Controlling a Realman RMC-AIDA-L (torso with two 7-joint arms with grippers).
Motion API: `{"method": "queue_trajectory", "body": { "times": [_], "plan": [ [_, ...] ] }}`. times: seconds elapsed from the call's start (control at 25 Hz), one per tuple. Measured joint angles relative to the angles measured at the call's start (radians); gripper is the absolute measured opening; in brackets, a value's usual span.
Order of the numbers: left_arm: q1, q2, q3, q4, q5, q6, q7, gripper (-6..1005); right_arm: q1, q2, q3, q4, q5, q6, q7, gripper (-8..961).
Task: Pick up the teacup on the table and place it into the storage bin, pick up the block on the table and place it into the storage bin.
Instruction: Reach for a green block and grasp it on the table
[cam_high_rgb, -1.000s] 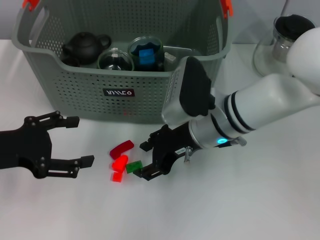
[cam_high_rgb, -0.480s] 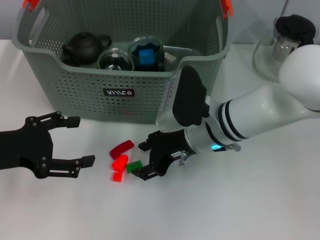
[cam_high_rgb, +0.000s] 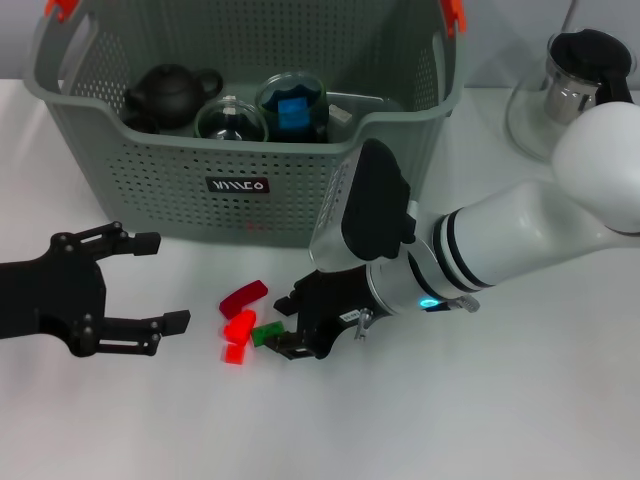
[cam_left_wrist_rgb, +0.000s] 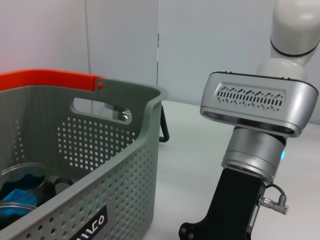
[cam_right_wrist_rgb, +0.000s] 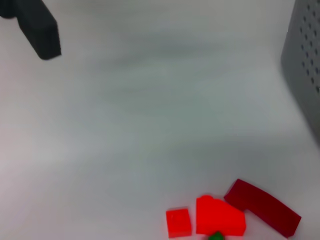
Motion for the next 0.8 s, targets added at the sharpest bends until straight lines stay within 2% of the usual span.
{"method": "queue_trajectory", "body": {
  "times": [0.8],
  "plan": [
    [0.001,-0.002,0.000,-0.001,0.000,-0.001,0.001,967,-0.011,0.000,-0.018,0.000,0.033,0.005,-0.011,487]
  ]
}}
